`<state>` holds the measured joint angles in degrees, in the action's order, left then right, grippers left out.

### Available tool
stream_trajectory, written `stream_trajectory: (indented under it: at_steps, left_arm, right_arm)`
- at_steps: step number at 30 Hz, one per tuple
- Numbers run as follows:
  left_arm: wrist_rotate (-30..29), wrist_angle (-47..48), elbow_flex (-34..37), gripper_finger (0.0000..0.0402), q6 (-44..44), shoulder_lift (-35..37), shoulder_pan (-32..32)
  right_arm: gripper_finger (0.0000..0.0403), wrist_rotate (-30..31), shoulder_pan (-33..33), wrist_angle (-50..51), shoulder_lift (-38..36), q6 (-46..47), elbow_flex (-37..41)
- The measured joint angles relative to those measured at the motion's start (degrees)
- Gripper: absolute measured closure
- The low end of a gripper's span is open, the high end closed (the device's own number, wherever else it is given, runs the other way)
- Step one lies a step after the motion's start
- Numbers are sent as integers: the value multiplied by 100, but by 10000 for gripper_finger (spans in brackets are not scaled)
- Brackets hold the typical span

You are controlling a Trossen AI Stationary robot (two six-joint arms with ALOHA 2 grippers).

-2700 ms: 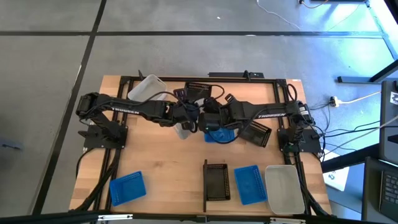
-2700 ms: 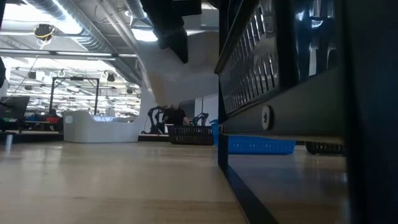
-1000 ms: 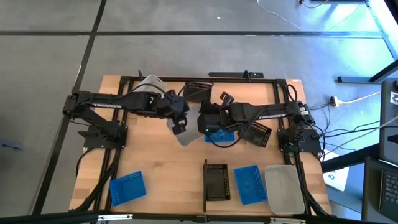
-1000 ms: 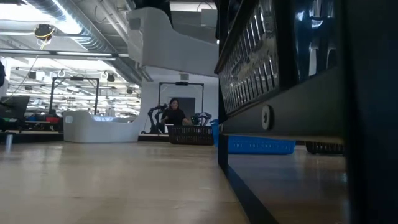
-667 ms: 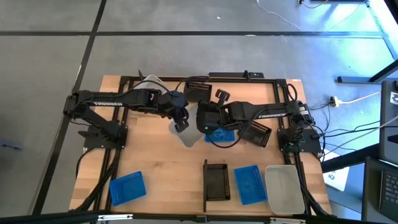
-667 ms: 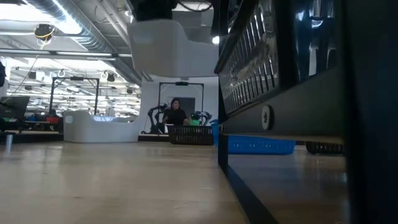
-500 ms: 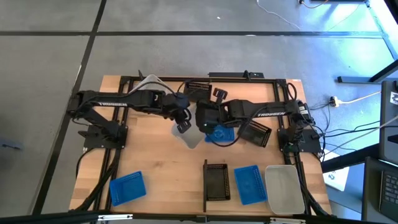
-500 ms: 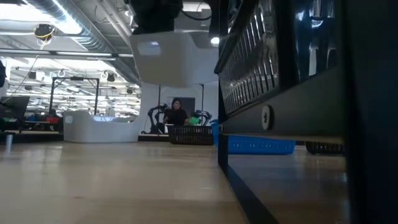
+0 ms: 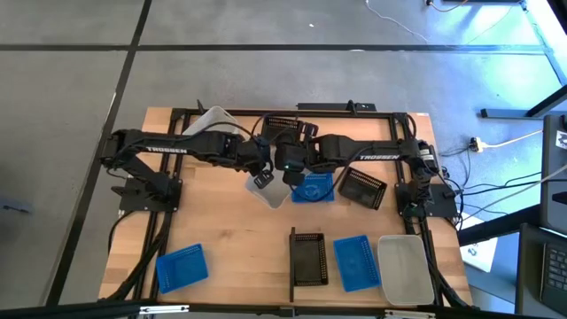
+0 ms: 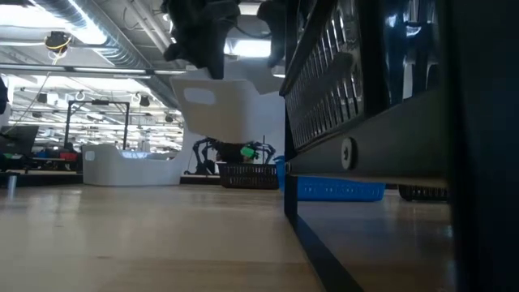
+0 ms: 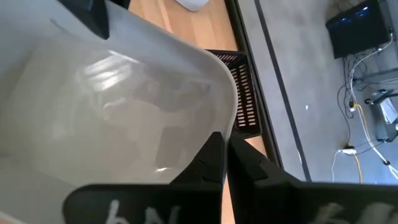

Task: Stack baskets on shelf by color
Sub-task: Stack the bottom gray bin on top of the gray bin on the shelf

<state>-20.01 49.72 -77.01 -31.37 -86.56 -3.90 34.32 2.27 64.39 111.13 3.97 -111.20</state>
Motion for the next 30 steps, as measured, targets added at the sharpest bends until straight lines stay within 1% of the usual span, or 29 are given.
stream_trajectory:
  at_steps: [2,6,9,15,18,20,24,27,30]
  left_arm:
    - [-14,10,-2,345,49,0,0]
    - [-31,21,-2,345,101,3,31]
    - [-63,30,-3,345,177,57,24]
    - [-450,545,-337,345,293,57,44]
    - [-559,613,-496,345,473,52,112]
    - [-500,645,-603,345,524,52,142]
    - [70,674,-654,345,515,55,85]
    - [131,852,-660,345,509,68,55]
    - [72,811,-660,345,504,68,67]
  right_arm:
    - [403,-17,-27,12,0,0,-2]
    - [403,-233,-77,59,0,2,-2]
    - [403,-233,-84,63,0,2,-2]
    - [403,-212,-106,80,0,-2,-4]
    - [403,-217,-124,101,0,-2,-7]
    - [402,-242,-139,115,-2,0,-7]
    - [403,-270,-141,187,0,-73,-7]
    - [402,-389,-134,320,3,-265,15]
    - [402,-322,-128,214,7,-221,15]
